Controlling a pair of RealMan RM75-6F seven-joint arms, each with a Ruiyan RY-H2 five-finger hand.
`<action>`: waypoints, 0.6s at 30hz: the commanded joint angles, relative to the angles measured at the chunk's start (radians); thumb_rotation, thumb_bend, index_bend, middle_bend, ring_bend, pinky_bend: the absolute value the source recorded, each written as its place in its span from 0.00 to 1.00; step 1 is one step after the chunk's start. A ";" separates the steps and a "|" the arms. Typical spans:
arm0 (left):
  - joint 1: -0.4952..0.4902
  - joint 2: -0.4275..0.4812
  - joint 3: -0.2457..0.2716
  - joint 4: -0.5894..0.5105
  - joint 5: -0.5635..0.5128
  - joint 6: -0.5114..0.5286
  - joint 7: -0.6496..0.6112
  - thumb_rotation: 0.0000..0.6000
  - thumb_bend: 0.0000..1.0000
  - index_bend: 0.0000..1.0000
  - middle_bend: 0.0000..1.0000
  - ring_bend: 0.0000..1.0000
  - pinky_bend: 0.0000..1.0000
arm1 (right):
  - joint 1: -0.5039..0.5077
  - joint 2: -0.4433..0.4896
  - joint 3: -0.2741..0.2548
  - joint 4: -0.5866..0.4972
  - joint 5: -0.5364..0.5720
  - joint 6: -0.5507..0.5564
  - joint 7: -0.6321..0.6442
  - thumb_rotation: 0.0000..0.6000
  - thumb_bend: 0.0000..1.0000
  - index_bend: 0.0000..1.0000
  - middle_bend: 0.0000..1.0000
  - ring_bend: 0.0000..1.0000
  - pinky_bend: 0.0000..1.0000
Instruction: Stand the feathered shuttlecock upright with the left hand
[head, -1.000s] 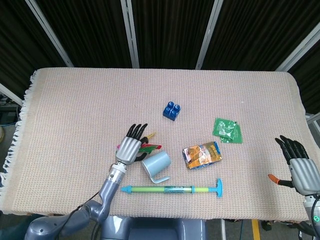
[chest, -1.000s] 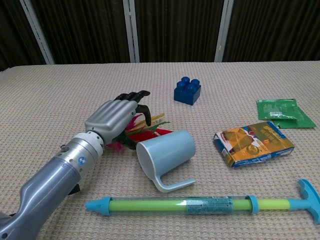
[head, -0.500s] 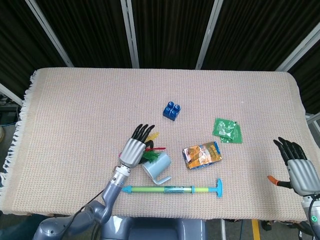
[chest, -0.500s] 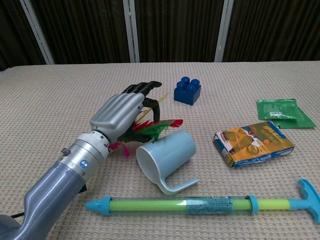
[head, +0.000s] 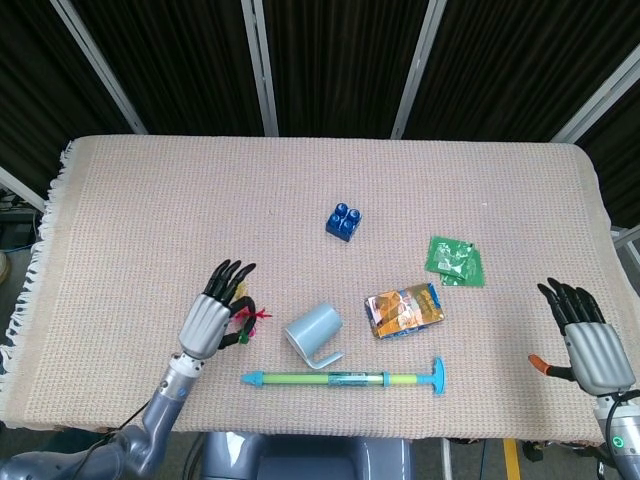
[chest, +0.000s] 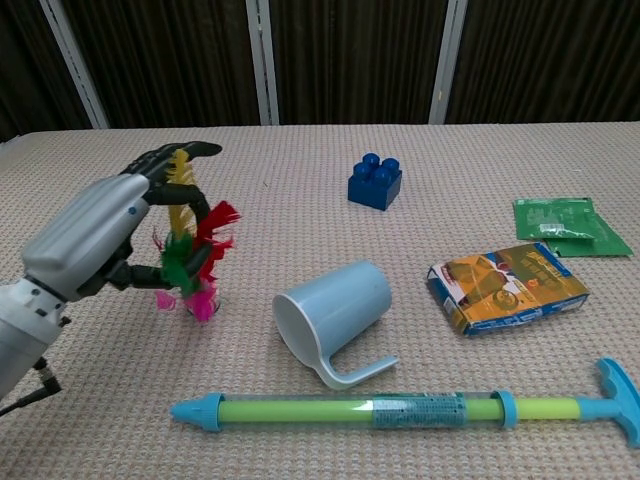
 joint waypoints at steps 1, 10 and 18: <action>0.029 0.031 0.018 -0.018 0.015 0.023 -0.020 1.00 0.53 0.65 0.05 0.00 0.00 | -0.001 -0.006 -0.001 -0.001 0.000 0.001 -0.015 1.00 0.11 0.00 0.00 0.00 0.00; 0.057 0.123 -0.011 -0.130 0.051 0.121 -0.004 1.00 0.22 0.00 0.00 0.00 0.00 | 0.004 -0.016 -0.001 -0.006 0.020 -0.020 -0.053 1.00 0.12 0.00 0.00 0.00 0.00; 0.093 0.307 -0.013 -0.376 0.085 0.163 0.132 1.00 0.21 0.00 0.00 0.00 0.00 | 0.004 -0.018 -0.002 -0.017 0.013 -0.015 -0.070 1.00 0.12 0.00 0.00 0.00 0.00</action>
